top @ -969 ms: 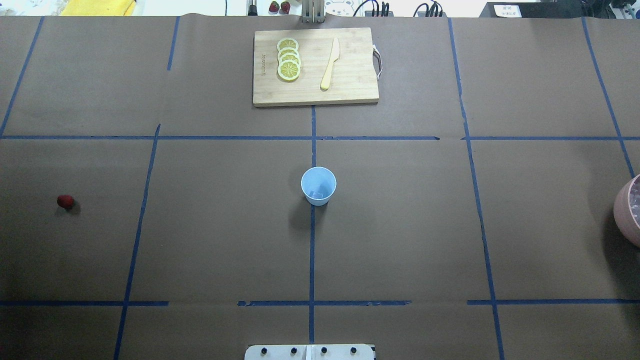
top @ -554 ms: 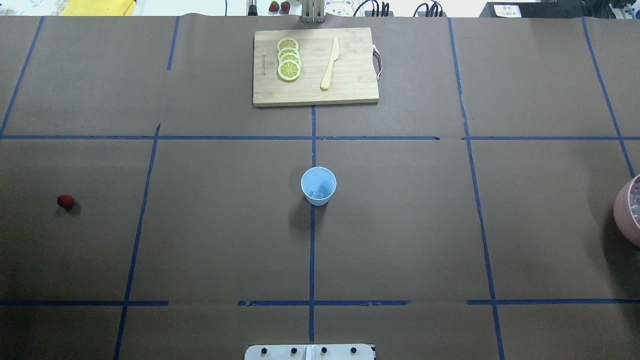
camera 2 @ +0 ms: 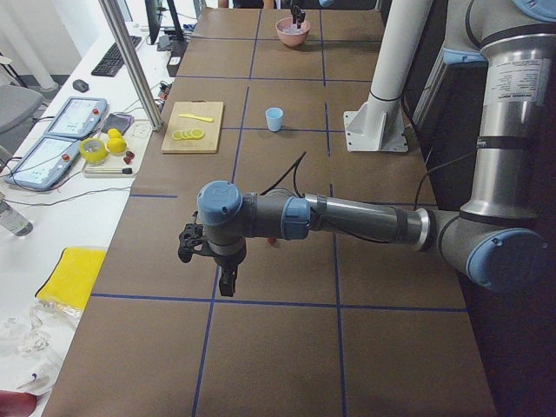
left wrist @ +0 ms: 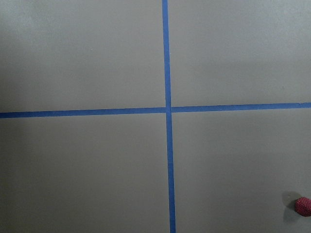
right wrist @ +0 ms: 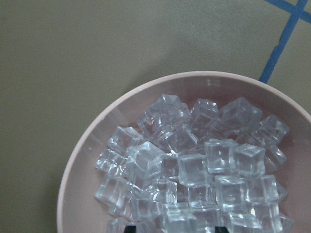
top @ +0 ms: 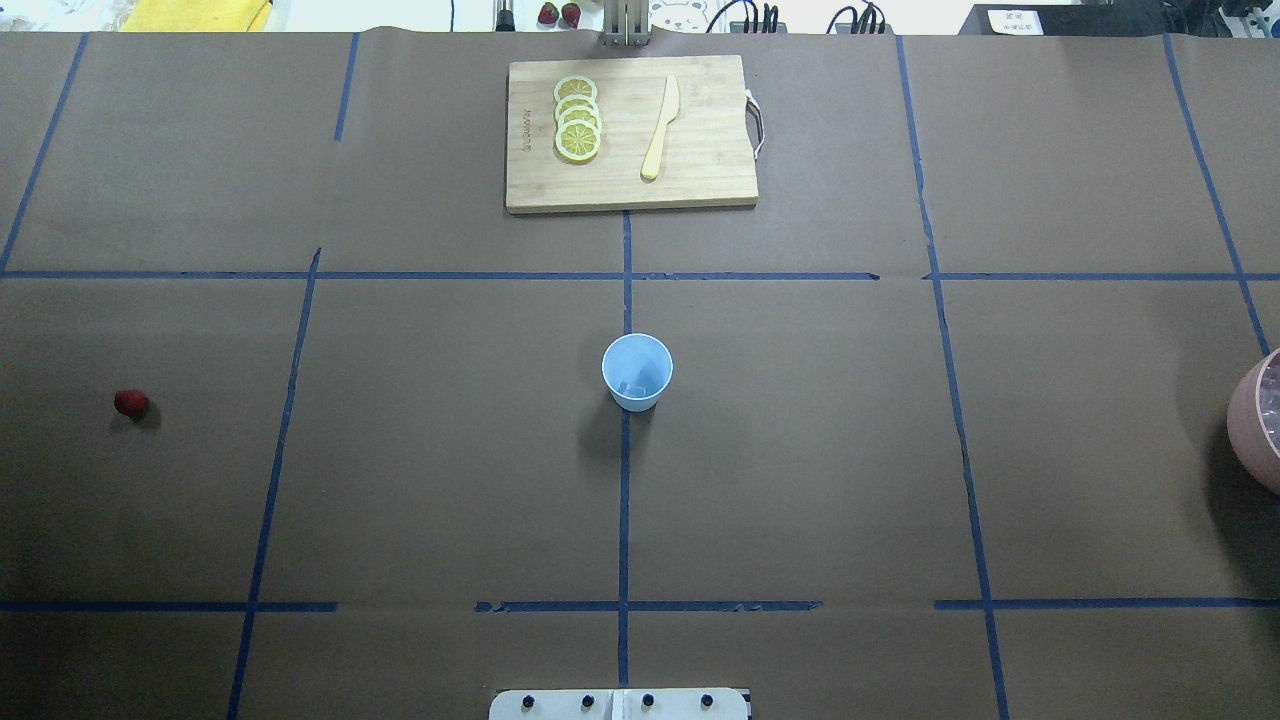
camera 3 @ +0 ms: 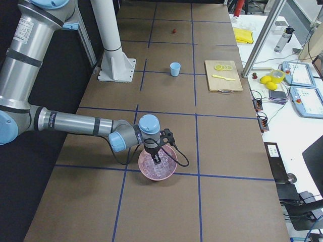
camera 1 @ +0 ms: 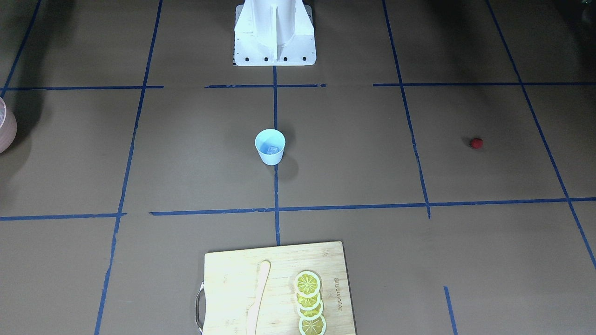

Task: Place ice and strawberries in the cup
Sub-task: 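Grasp another ice cube from the pink bowl with the right gripper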

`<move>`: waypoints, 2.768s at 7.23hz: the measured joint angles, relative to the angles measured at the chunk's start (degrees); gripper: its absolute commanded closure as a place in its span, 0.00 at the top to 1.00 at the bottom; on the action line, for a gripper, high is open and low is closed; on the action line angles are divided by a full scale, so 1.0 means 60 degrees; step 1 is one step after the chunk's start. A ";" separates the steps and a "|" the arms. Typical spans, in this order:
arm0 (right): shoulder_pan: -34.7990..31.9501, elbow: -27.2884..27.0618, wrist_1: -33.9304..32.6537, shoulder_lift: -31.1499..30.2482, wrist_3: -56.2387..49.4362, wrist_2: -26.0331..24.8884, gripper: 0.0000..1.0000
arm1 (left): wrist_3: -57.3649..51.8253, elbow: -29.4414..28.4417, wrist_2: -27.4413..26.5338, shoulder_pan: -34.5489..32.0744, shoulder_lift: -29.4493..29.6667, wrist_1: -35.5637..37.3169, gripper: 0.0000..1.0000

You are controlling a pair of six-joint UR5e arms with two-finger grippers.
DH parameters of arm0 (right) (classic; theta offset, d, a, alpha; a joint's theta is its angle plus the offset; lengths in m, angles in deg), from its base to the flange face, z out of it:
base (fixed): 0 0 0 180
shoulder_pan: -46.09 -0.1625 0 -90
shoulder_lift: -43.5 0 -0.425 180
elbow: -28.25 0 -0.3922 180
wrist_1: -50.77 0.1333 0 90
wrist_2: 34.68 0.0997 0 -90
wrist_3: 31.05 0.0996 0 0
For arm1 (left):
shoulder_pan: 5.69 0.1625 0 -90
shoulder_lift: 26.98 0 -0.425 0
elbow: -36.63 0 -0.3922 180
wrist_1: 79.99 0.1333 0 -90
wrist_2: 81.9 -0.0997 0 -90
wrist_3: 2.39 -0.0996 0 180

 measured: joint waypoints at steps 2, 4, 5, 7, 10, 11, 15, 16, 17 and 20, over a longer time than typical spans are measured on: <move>0.0059 0.0031 0.0000 0.0005 -0.0007 -0.0004 0.62 | 0.0000 0.0010 0.0001 -0.0002 0.0000 0.0000 1.00; 0.0161 0.0063 0.0000 0.0001 -0.0008 -0.0015 0.62 | 0.0000 0.0011 0.0001 -0.0002 0.0000 0.0000 1.00; 0.0229 0.0091 0.0000 0.0013 -0.0008 -0.0034 0.62 | -0.0003 0.0006 0.0001 -0.0002 0.0000 0.0000 1.00; 0.0346 0.0227 0.0000 0.0084 -0.0008 -0.0057 0.61 | -0.0013 0.0001 0.0001 0.0001 0.0000 0.0000 1.00; 0.0370 0.0271 0.0003 0.0087 -0.0012 -0.0054 0.61 | -0.0002 0.0000 0.0004 -0.0001 0.0000 0.0004 1.00; 0.0366 0.0274 0.0010 0.0062 -0.0017 -0.0051 0.60 | -0.0001 0.0000 0.0010 -0.0002 0.0000 0.0013 1.00; 0.0363 0.0284 0.0012 0.0075 -0.0023 -0.0049 0.57 | 0.0000 0.0013 0.0015 -0.0002 0.0013 0.0039 1.00; 0.0374 0.0292 0.0002 0.0102 -0.0023 -0.0049 0.57 | -0.0003 0.0013 0.0015 -0.0002 0.0014 0.0042 1.00; 0.0381 0.0303 -0.0008 0.0127 -0.0023 -0.0051 0.57 | -0.0010 0.0014 0.0015 -0.0001 0.0014 0.0047 1.00; 0.0388 0.0380 -0.0014 0.0148 -0.0023 -0.0063 0.56 | -0.0008 0.0019 0.0015 0.0011 0.0015 0.0058 1.00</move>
